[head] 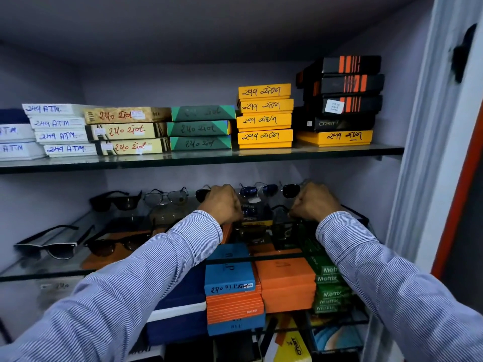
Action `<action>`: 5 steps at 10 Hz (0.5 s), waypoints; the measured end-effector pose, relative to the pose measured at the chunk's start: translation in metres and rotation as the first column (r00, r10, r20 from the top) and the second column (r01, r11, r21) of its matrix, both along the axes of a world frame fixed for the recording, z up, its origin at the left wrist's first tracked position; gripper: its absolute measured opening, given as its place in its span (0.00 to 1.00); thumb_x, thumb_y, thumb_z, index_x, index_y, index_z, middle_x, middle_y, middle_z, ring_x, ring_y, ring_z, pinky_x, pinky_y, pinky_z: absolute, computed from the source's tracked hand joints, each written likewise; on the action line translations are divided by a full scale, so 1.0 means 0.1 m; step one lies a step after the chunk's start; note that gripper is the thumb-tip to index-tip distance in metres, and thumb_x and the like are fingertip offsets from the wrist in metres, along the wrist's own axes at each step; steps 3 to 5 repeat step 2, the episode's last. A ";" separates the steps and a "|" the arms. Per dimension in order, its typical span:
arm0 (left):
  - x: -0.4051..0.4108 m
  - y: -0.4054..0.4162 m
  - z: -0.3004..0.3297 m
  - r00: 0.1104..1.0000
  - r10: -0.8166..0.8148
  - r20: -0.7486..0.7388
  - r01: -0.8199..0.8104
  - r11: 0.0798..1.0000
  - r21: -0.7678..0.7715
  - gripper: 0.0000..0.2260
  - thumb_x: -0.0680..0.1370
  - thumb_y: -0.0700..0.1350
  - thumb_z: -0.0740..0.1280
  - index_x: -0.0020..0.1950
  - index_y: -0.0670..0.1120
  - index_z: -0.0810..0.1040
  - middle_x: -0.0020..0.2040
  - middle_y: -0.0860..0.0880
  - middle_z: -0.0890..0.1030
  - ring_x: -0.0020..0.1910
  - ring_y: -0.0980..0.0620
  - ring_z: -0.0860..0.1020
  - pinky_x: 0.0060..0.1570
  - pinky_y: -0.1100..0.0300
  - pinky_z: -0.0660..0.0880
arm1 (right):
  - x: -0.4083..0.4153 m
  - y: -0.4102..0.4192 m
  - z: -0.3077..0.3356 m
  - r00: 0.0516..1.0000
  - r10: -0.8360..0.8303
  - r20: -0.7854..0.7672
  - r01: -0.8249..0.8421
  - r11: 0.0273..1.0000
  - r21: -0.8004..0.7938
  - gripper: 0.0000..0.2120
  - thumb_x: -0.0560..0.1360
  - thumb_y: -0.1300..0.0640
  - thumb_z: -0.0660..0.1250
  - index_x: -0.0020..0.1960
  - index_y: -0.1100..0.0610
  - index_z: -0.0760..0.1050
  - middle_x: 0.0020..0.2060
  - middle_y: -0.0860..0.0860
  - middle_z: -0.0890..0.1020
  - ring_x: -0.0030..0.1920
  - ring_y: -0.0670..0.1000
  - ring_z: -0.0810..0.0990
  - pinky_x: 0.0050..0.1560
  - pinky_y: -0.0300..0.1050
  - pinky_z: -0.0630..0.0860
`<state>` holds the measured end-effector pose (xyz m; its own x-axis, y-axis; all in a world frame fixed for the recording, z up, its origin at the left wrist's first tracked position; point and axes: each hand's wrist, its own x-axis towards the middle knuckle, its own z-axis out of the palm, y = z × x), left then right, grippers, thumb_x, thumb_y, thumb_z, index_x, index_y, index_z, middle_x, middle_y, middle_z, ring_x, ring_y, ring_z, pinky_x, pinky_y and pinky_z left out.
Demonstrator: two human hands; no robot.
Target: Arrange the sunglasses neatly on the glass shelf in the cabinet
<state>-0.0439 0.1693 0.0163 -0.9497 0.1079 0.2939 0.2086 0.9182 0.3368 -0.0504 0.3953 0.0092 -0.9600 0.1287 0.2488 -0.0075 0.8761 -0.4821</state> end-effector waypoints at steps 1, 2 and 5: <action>0.22 -0.01 0.04 0.990 -0.046 -0.130 0.042 0.999 -0.033 0.08 0.70 0.47 0.76 0.48 0.46 0.86 0.41 0.51 0.81 0.46 0.49 0.82 0.51 0.57 0.80 | 0.22 0.04 0.10 0.999 0.008 -0.035 -0.009 0.999 -0.033 0.09 0.63 0.51 0.78 0.39 0.56 0.85 0.42 0.53 0.86 0.45 0.55 0.85 0.48 0.45 0.81; 0.55 -0.01 0.02 0.908 -0.051 -0.415 0.025 0.997 -0.067 0.10 0.75 0.53 0.71 0.51 0.49 0.85 0.44 0.49 0.85 0.45 0.49 0.83 0.49 0.51 0.83 | 0.73 0.09 0.15 0.974 -0.043 -0.224 0.001 0.983 -0.185 0.06 0.68 0.49 0.78 0.35 0.50 0.86 0.30 0.43 0.83 0.38 0.46 0.84 0.42 0.39 0.77; 0.55 -0.01 0.02 0.908 -0.051 -0.415 0.025 0.997 -0.067 0.10 0.75 0.53 0.71 0.51 0.49 0.85 0.44 0.49 0.85 0.45 0.49 0.83 0.49 0.51 0.83 | 0.73 0.09 0.15 0.974 -0.043 -0.224 0.001 0.983 -0.185 0.06 0.68 0.49 0.78 0.35 0.50 0.86 0.30 0.43 0.83 0.38 0.46 0.84 0.42 0.39 0.77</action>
